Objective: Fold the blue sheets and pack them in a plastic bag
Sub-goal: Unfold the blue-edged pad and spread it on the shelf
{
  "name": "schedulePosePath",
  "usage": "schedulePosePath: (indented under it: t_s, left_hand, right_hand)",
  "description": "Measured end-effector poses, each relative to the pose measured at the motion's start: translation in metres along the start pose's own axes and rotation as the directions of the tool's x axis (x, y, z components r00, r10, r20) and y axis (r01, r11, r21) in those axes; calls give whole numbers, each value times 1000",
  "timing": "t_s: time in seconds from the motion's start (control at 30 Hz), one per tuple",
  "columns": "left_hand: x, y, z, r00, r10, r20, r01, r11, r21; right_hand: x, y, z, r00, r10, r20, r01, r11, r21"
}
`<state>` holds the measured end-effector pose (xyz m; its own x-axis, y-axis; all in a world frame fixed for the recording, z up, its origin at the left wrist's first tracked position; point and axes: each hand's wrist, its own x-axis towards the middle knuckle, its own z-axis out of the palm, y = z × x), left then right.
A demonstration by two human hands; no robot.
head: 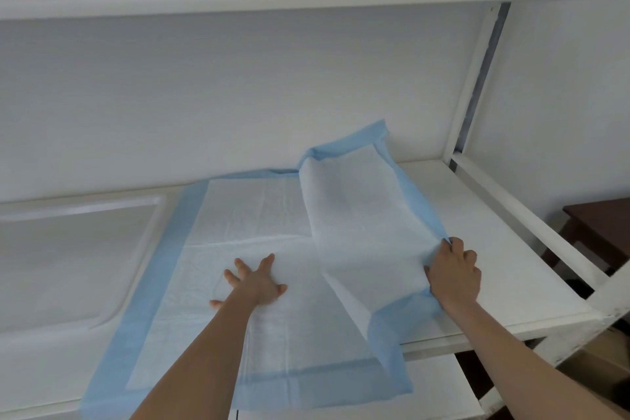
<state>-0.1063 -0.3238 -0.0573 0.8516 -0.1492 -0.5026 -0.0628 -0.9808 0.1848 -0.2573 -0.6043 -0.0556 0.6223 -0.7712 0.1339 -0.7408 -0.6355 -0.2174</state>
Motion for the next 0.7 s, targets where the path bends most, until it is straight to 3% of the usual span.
schedulePosePath:
  t_s: [0.07, 0.17, 0.23, 0.3, 0.37, 0.43, 0.57, 0.7]
  left_hand:
    - [-1, 3, 0, 1000, -5, -14, 5, 1000, 0]
    - [-8, 7, 1, 998, -18, -57, 12, 995, -101]
    - [-9, 8, 1, 992, 16, -122, -29, 994, -106]
    - [-8, 9, 1, 981, 95, -166, -108, 992, -68]
    - [-5, 9, 3, 971, 196, -134, -205, 977, -54]
    - [-3, 6, 6, 965, 251, -79, -256, 965, -58]
    - [-4, -3, 14, 971, 230, -63, -234, 971, -51]
    - [-6, -3, 16, 974, 220, -50, -221, 975, -17]
  right_hand:
    - [6, 5, -5, 1000, 26, 3, -26, 999, -25]
    - [15, 5, -16, 993, 52, -109, -33, 985, 170]
    - [19, -2, -24, 964, -7, -265, 93, 944, 315]
    - [16, -17, -30, 948, -112, -299, 241, 864, 442]
    - [6, -35, -26, 950, -246, -191, 312, 765, 563]
    - [-9, -52, -17, 939, -345, 13, 262, 736, 624]
    - [-30, -67, 10, 863, -393, 317, 166, 813, 558]
    - [-39, -53, 28, 849, -368, 380, 233, 905, 357]
